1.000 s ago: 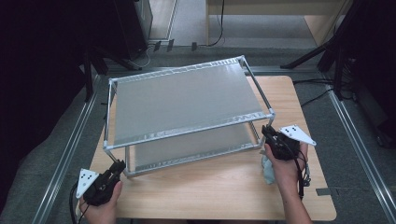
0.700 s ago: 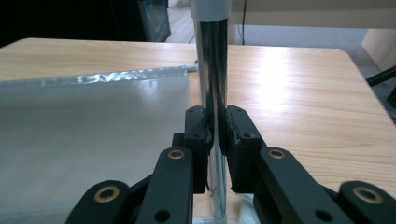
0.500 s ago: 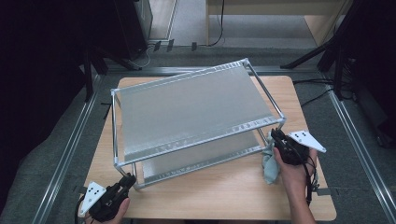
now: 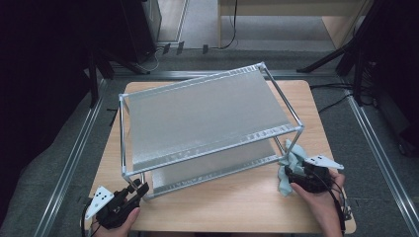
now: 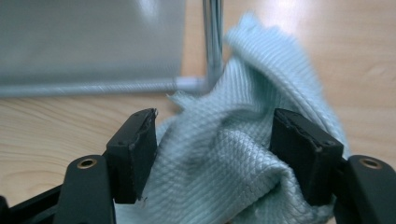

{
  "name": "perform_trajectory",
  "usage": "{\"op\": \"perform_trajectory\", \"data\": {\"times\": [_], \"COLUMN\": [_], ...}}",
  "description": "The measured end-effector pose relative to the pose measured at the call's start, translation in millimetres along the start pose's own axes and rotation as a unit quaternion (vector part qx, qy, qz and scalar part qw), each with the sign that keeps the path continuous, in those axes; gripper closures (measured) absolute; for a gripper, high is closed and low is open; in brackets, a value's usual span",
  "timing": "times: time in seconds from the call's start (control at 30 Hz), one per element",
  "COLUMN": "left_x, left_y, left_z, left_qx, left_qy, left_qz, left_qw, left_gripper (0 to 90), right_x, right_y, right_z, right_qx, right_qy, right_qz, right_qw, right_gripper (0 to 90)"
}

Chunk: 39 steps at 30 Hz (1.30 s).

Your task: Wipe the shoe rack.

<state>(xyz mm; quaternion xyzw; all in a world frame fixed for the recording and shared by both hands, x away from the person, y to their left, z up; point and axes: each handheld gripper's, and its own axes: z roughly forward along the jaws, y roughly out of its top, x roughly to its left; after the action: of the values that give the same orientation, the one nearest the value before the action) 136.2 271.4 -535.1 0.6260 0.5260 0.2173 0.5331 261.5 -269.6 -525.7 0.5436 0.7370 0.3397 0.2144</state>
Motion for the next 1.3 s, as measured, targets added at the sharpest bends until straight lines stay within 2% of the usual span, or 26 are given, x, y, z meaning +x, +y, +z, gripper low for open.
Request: {"op": "perform_trajectory", "data": {"times": [0.1,0.13,0.17,0.2,0.3,0.33,0.4,0.47,0.6,0.77,0.9,0.93,1.0,1.03,1.1,1.17,1.27,1.3], "left_x": [-1.4,-0.6,-0.2,-0.8,-1.9,-2.3,-3.4,-3.9,-4.7,-4.7,-5.2,-5.3,-5.2,-5.0,-4.9,-5.1,-5.8,-6.7], "left_y": [0.1,0.0,-0.1,-0.2,-0.4,-0.5,-0.8,-1.0,-1.2,-1.6,-1.7,-1.8,-1.8,-2.1,-2.1,-2.2,-2.3,-2.5], "left_z": [0.4,0.4,0.3,0.4,0.3,0.5,0.6,0.7,0.8,0.8,0.9,0.9,0.8,0.9,1.0,1.0,1.4,1.9], "left_qx": [0.002,0.002,0.004,0.003,0.004,0.003,0.001,0.001,-0.001,-0.002,-0.002,-0.002,-0.002,-0.003,-0.004,-0.004,-0.004,-0.005], "left_qy": [0.012,0.01,0.009,0.01,0.015,0.018,0.022,0.024,0.028,0.027,0.03,0.03,0.03,0.029,0.028,0.029,0.029,0.029], "left_qz": [0.002,0.002,0.003,0.006,0.01,0.011,0.012,0.012,0.014,0.012,0.015,0.015,0.016,0.015,0.013,0.014,0.018,0.017], "left_qw": [0.9999,0.9999,0.9999,0.9999,0.9998,0.9998,0.9997,0.9996,0.9995,0.9996,0.9994,0.9994,0.9994,0.9995,0.9995,0.9995,0.9994,0.9994], "left_gripper": [68.8,74.3,74.5,74.8,75.4,75.4,75.6,75.7,76.0,75.9,76.1,76.1,76.2,76.2,76.1,76.1,76.3,76.4], "right_x": [0.3,0.2,0.0,0.0,0.7,-0.3,-3.7,-4.3,-5.7,0.8,19.2,23.6,35.9,46.0,54.5,61.0,61.8,62.5], "right_y": [-2.6,-2.6,-2.6,-2.8,-5.2,-5.8,-6.6,-6.4,2.5,26.0,52.3,57.8,72.5,85.4,97.3,107.4,116.6,117.8], "right_z": [12.3,15.6,17.3,19.0,19.6,18.3,14.6,8.6,-19.5,-61.2,-89.4,-93.4,-101.1,-102.6,-98.8,-88.6,-66.5,-58.4], "right_qx": [0.004,0.006,0.008,0.011,0.009,0.01,0.009,0.006,-0.044,-0.127,-0.198,-0.209,-0.24,-0.255,-0.264,-0.257,-0.226,-0.219], "right_qy": [-0.008,-0.019,-0.019,-0.019,-0.039,-0.045,-0.031,-0.038,-0.041,-0.055,-0.048,-0.047,-0.041,-0.029,-0.021,-0.03,-0.025,-0.025], "right_qz": [0.013,0.014,0.016,0.019,0.012,0.012,0.032,0.032,0.049,0.055,0.039,0.034,0.02,0.008,-0.001,-0.021,-0.014,-0.011], "right_qw": [0.9999,0.9997,0.9996,0.9996,0.9991,0.9989,0.9989,0.9987,0.997,0.9888,0.9783,0.9761,0.9698,0.9665,0.9642,0.9658,0.9737,0.9753], "right_gripper": [37.2,39.7,41.6,45.2,62.8,69.5,81.5,84.4,85.1,85.2,85.2,85.2,85.2,85.1,85.1,85.0,85.0,85.0]}}
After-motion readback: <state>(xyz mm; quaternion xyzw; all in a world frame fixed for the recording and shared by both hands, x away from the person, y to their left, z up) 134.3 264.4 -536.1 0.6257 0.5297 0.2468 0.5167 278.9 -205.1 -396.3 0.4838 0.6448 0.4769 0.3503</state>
